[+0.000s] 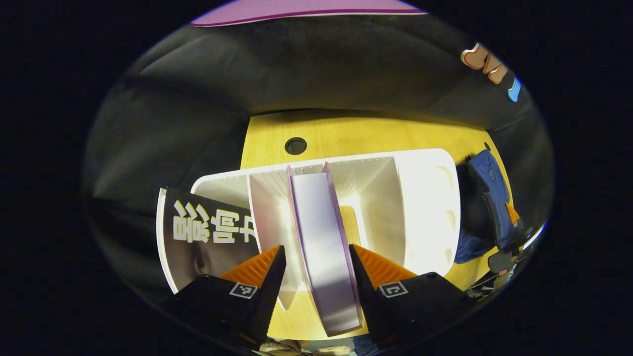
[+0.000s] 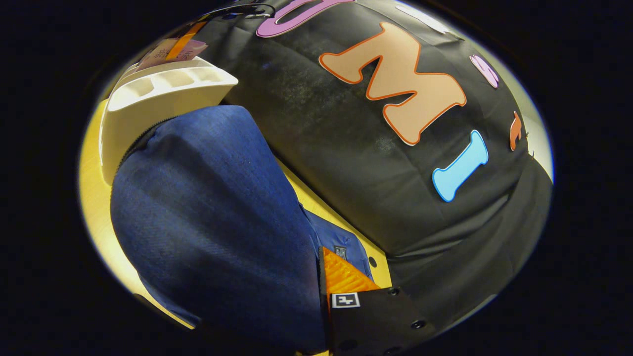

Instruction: Open the schoolbag, grab two books from the bookshelf and put them into the schoolbag.

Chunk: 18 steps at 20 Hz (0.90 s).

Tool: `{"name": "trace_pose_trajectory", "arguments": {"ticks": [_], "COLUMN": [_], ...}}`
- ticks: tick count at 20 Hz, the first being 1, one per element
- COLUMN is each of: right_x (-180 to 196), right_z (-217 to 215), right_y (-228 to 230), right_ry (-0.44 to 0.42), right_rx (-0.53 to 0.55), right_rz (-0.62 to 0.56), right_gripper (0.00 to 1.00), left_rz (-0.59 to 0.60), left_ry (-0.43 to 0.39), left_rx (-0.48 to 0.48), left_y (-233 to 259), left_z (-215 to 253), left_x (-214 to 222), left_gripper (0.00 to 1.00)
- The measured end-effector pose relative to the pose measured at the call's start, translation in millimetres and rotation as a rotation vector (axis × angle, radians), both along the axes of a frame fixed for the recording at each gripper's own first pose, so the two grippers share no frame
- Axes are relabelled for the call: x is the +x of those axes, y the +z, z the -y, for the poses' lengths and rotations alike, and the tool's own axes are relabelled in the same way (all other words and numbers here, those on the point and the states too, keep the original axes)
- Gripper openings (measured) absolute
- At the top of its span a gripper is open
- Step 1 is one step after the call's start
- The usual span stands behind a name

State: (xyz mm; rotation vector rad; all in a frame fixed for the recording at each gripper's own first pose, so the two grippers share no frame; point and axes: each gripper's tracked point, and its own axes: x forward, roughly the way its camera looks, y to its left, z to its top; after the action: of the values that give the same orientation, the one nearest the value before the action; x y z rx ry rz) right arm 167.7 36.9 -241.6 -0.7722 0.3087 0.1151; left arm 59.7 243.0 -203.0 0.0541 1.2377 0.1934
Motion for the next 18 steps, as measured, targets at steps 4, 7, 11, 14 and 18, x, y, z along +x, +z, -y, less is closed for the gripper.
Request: {"name": "trace_pose_trajectory", "arguments": {"ticks": [4, 7, 11, 14, 18], "right_x": [1, 1, -1, -1, -2], "right_z": [0, 0, -1, -1, 1], "right_y": [-1, 0, 0, -1, 2], "right_ry": [-0.003, -0.006, -0.002, -0.002, 0.000], "right_rx": [0.005, 0.008, 0.000, -0.001, 0.005], "right_rz": [-0.001, -0.001, -0.005, -0.008, -0.007], "right_gripper": [0.08, 0.08, 0.08, 0.08, 0.09], "left_rz": [-0.053, -0.101, -0.193, -0.230, -0.278], "left_ry": [0.002, 0.020, 0.048, 0.066, 0.121], "left_rx": [-0.002, 0.027, -0.009, 0.010, 0.038], "left_y": [-10, -15, -25, -25, -23], "left_z": [-8, -21, -14, -14, -17], "left_x": [-3, -7, -18, -21, -30], "left_gripper": [0.66, 0.44, 0.41, 0.40, 0.41]}}
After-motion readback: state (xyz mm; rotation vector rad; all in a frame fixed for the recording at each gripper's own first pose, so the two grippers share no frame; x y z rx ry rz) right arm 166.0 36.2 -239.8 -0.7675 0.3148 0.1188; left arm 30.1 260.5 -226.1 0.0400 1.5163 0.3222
